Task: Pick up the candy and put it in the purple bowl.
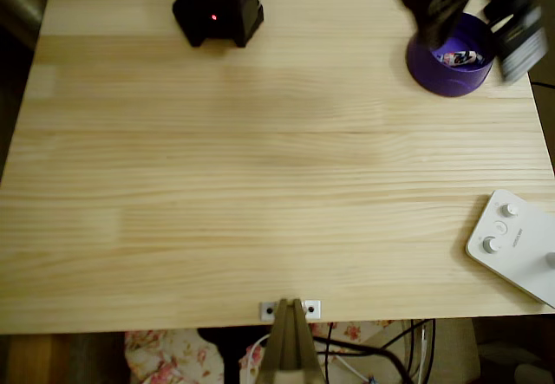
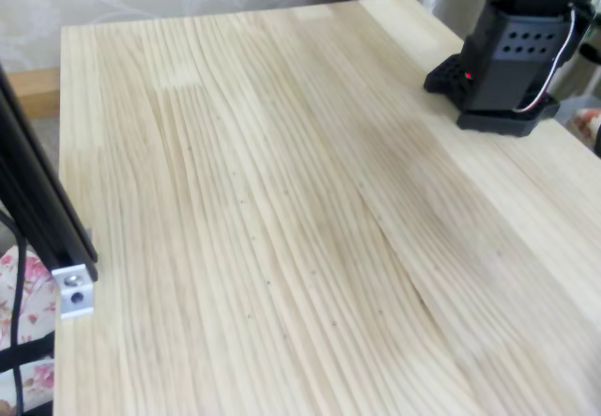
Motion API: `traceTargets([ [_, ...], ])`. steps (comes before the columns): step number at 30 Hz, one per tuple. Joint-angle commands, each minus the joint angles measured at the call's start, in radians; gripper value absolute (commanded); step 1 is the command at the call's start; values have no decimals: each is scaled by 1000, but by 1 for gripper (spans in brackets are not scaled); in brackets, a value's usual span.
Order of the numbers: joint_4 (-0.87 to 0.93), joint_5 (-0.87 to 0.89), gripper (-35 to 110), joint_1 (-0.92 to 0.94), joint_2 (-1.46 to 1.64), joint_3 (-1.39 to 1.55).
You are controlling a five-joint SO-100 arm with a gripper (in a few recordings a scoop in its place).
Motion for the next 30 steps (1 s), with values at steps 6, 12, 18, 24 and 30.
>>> traceTargets([
  [6,11,213,0,310,229,219],
  [12,-60,224,0,425,202,252],
  [18,-121,181,0,549,230,322],
  [24,-130,95,0,652,360,414],
  [30,-123,51,0,761,565,532],
])
